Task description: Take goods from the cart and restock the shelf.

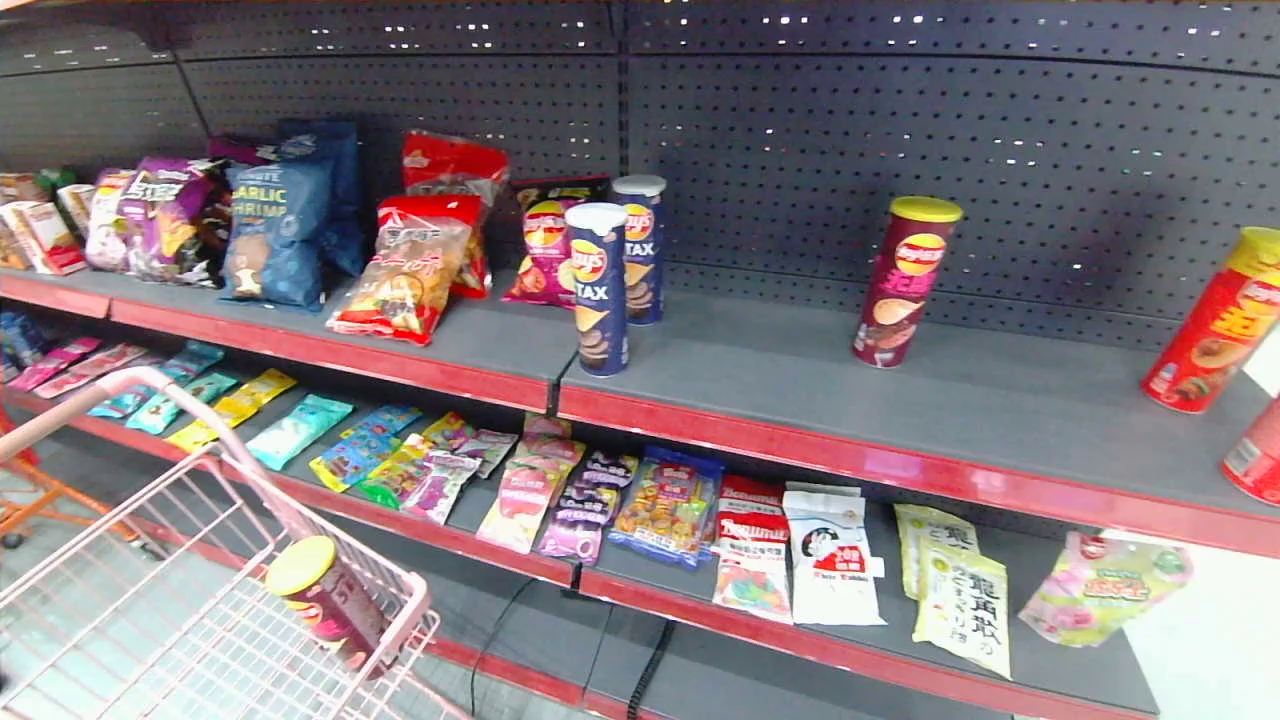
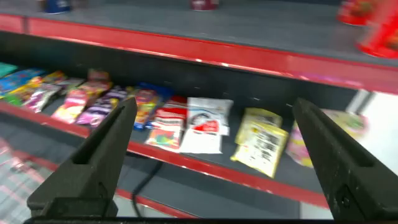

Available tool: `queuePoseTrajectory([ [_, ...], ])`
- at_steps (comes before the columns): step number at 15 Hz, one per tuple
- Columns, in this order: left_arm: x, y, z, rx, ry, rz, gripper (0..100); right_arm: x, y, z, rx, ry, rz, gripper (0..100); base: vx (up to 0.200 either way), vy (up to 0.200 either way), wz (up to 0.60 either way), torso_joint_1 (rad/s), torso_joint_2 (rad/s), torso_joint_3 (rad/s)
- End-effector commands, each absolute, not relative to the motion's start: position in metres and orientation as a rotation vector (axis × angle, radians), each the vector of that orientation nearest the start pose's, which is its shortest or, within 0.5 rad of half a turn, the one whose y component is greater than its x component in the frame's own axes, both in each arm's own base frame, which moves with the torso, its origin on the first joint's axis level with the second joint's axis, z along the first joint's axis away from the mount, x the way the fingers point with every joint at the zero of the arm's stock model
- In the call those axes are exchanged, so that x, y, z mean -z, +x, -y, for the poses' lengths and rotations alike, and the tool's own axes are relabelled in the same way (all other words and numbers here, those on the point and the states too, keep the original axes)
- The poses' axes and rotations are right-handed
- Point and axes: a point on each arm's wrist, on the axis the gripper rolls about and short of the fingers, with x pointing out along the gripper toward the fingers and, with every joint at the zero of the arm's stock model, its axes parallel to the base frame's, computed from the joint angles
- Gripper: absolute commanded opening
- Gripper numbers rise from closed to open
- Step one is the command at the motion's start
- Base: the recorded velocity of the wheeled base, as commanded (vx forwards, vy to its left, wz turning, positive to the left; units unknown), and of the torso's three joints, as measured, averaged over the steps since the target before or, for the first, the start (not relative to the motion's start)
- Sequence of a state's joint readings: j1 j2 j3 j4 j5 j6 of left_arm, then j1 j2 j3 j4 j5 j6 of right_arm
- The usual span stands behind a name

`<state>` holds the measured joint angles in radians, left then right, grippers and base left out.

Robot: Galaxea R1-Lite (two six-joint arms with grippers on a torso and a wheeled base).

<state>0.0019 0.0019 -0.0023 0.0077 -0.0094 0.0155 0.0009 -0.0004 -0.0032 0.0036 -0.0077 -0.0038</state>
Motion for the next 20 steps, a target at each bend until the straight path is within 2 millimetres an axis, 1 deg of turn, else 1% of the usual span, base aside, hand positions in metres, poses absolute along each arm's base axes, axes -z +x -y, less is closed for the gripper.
queuePoseTrajectory([
  [1,-0.0752,-0.0228,0.0002,0.008,0.015,-0.008,100,-0.0760,-0.0230,0.0002,0.006,-0.003,0.000,100,0.000,0.000,0.60,-0.002,0.00,0.002],
  [5,-0.0752,-0.0228,0.0003,0.006,0.017,-0.008,100,-0.0760,-0.0230,0.0002,0.006,-0.003,0.000,100,0.000,0.000,0.60,0.000,0.00,0.005],
  [10,-0.0756,-0.0229,0.0002,0.005,0.015,-0.006,100,-0.0760,-0.0230,0.0002,0.006,-0.002,0.000,100,0.000,0.000,0.00,-0.011,0.03,0.020],
  [20,-0.0752,-0.0228,0.0002,0.005,0.015,-0.008,100,-0.0760,-0.0230,0.0002,0.008,0.005,0.000,100,0.000,0.000,0.00,-0.145,0.35,0.202],
])
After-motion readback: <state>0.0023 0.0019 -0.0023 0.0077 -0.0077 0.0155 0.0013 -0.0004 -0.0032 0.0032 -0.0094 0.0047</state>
